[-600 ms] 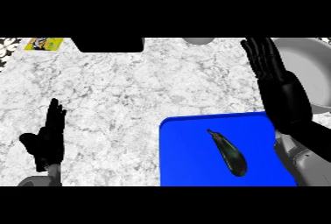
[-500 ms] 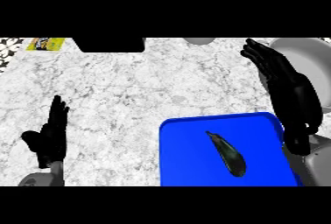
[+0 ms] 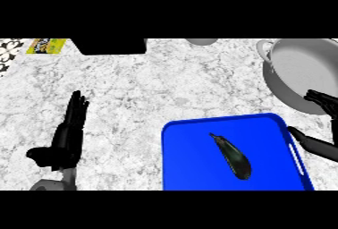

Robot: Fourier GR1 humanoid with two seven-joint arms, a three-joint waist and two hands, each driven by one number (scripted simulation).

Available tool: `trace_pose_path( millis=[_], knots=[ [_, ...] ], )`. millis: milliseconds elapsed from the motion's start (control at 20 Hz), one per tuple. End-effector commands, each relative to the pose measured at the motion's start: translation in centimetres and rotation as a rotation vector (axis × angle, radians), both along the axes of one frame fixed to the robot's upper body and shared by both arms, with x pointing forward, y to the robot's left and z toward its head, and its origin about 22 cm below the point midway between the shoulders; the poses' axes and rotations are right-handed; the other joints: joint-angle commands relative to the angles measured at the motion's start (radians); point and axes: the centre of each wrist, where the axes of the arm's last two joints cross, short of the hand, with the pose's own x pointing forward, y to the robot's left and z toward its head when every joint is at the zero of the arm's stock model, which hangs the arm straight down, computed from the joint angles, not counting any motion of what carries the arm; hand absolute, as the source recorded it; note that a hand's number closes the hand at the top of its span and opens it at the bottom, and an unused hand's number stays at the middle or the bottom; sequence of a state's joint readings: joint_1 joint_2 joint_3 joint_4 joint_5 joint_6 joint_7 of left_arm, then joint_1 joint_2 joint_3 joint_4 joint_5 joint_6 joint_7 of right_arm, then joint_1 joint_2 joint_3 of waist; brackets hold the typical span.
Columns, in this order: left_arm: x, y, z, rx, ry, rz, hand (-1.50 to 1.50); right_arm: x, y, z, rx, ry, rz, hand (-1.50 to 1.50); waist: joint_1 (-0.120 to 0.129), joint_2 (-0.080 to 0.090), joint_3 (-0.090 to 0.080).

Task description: Pick the eggplant from the tray and place it in the pot

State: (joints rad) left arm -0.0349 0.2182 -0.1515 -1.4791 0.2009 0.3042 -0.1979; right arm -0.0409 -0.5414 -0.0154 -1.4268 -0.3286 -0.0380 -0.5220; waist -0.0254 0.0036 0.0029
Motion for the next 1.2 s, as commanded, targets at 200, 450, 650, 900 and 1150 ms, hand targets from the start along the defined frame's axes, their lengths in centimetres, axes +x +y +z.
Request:
trace_pose_path(
  millis=[200,450,650,900,1150],
  knots=[
    [-0.6,-2.5,1.9,0.003,-0.021,-0.064,0.0,-4.6,-1.8,-3.5,0.052,-0.16,0.057,-1.5,0.022,-0.005,-0.003],
    [0.0,-1.4,1.6,-0.006,-0.023,-0.046,0.0,-7.2,-3.0,1.3,-0.194,0.047,0.137,-1.5,0.016,-0.006,-0.004],
    [-0.8,-1.7,1.2,-0.003,0.0,-0.067,0.0,-7.0,-1.5,3.7,-0.454,0.232,0.239,-1.5,0.028,-0.007,-0.007],
    [-1.1,-2.3,1.1,-0.011,-0.014,-0.079,0.0,-6.6,0.5,4.9,-0.643,0.424,0.287,-1.5,0.034,-0.004,-0.005],
    [-0.1,-1.3,1.9,-0.003,-0.009,-0.064,0.0,-6.9,5.2,4.7,-0.673,0.489,0.329,-1.5,0.026,-0.004,-0.004]
  ],
)
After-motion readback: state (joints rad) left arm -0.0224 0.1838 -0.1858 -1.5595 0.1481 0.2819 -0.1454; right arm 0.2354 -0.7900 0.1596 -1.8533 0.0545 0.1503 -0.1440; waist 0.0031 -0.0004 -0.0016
